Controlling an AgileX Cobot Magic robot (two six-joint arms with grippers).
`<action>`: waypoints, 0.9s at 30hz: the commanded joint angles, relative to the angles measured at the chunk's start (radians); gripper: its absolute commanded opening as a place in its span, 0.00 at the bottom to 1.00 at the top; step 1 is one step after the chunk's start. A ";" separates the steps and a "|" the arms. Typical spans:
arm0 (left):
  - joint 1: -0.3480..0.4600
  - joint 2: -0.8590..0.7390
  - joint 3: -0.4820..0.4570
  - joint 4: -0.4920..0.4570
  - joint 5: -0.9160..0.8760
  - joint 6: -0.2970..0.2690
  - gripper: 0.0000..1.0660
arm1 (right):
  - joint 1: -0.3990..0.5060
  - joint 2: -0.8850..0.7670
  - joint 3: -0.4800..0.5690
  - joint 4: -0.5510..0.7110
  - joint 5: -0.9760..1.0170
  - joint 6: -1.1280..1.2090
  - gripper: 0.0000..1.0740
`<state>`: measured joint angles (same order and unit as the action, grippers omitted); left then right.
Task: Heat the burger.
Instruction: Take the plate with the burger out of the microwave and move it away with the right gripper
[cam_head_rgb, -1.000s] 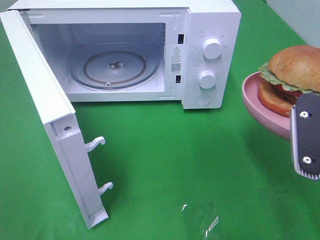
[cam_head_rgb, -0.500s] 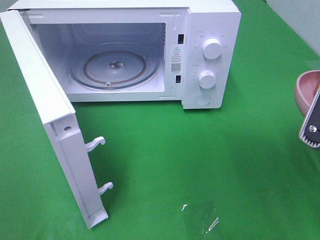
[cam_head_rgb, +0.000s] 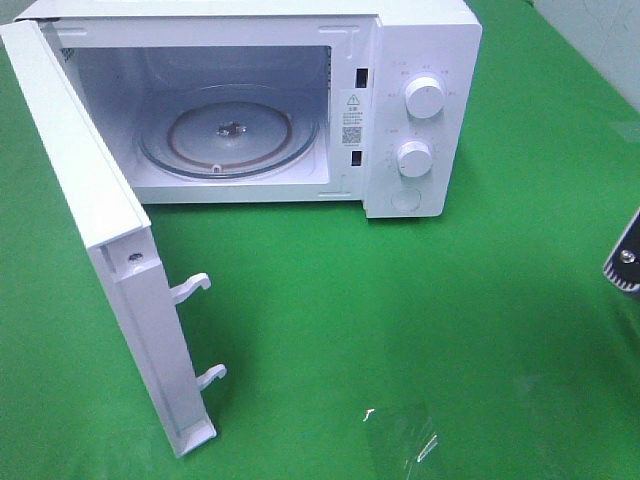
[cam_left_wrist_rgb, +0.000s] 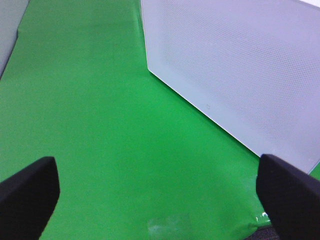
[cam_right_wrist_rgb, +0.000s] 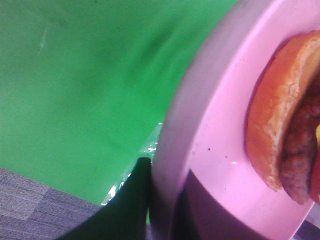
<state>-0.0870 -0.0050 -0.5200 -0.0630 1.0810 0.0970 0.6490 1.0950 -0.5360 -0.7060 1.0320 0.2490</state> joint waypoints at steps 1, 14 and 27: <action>0.001 -0.007 0.003 0.002 -0.011 -0.004 0.94 | -0.007 0.026 -0.009 -0.086 0.016 0.095 0.00; 0.001 -0.007 0.003 0.002 -0.011 -0.004 0.94 | -0.007 0.145 -0.019 -0.102 0.112 0.320 0.00; 0.001 -0.007 0.003 0.002 -0.011 -0.004 0.94 | -0.010 0.330 -0.071 -0.099 0.075 0.381 0.00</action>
<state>-0.0870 -0.0050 -0.5200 -0.0630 1.0810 0.0970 0.6430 1.4180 -0.6020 -0.7460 1.0780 0.6100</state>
